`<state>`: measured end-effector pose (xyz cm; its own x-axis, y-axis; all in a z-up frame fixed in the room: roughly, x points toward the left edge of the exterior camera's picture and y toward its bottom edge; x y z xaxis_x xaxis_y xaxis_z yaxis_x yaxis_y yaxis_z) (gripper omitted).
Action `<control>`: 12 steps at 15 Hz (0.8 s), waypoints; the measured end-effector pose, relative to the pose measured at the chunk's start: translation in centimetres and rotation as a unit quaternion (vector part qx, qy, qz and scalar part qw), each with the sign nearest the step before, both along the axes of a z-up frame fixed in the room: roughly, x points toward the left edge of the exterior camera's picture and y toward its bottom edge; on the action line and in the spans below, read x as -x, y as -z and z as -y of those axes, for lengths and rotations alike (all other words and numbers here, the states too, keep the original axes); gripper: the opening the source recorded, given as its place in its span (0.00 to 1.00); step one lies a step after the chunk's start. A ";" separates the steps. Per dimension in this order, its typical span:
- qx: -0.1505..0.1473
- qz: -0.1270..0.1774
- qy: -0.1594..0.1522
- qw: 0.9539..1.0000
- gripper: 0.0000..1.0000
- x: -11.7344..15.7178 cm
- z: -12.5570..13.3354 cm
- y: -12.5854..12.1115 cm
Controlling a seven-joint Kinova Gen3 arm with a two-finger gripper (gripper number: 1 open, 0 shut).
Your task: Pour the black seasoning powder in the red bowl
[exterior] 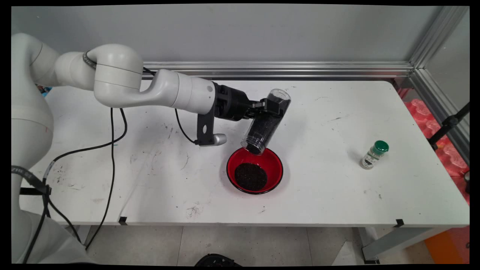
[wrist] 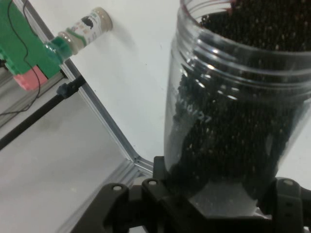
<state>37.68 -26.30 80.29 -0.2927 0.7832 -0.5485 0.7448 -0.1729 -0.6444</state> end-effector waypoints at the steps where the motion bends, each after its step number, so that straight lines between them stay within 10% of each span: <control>1: -0.006 -0.004 -0.005 1.000 0.00 -0.1 0.0 0.0; 12: -0.087 -0.059 -0.066 0.992 0.00 -1.0 0.5 -0.2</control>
